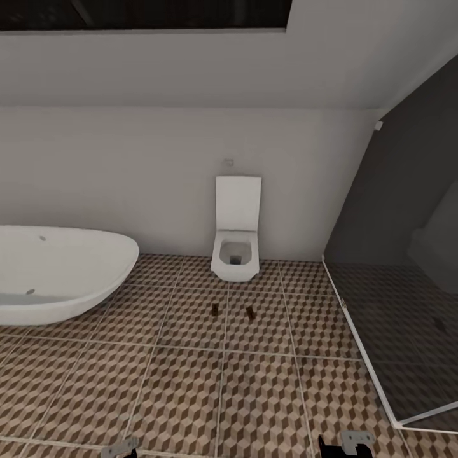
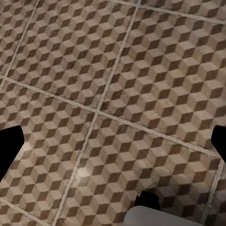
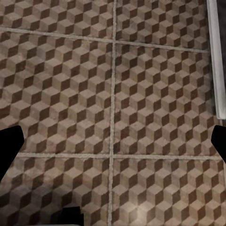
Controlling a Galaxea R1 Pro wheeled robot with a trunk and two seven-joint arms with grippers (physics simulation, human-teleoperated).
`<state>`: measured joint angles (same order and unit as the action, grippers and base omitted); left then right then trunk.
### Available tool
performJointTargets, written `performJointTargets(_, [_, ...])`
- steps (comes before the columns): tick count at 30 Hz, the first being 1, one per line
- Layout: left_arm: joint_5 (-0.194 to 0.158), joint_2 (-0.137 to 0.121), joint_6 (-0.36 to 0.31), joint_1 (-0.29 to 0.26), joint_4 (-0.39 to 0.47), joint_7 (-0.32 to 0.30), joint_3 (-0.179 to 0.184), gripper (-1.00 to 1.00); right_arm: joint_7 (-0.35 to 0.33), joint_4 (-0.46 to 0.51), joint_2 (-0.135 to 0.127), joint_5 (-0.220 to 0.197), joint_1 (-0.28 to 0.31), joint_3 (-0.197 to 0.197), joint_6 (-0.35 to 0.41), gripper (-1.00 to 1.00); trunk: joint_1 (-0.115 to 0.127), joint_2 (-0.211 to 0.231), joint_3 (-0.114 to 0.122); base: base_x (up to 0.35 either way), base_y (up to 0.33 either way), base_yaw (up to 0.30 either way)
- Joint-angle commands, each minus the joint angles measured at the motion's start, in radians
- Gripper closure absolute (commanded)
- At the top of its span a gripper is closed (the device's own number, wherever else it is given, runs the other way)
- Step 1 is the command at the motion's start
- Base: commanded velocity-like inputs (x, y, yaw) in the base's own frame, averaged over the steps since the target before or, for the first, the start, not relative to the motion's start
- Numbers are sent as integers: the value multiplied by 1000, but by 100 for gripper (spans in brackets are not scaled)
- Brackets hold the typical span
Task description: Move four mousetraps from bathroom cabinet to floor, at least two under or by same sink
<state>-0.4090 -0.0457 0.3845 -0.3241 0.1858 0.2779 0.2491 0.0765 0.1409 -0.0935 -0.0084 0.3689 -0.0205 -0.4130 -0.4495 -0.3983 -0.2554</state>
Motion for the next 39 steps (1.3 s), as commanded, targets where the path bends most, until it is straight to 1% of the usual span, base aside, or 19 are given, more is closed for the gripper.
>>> performJointTargets(1, [-5, 0, 2, 0, 0, 6, 9, -100, 3, -2, 0, -1, 1, -3, -3, -100, -1, -2, 0, 0, 0, 0])
performJointTargets(30, [-5, 0, 2, -1, 0, 6, 9, -100, 3, -3, 0, -1, 1, -3, -4, -100, -1, -2, 39, 0, 0, 0])
performJointTargets(39, [-5, 1, 2, -1, 0, 6, 9, -100, 3, -3, 0, -1, 1, -3, -4, -100, -1, -2, 44, 0, 0, 0])
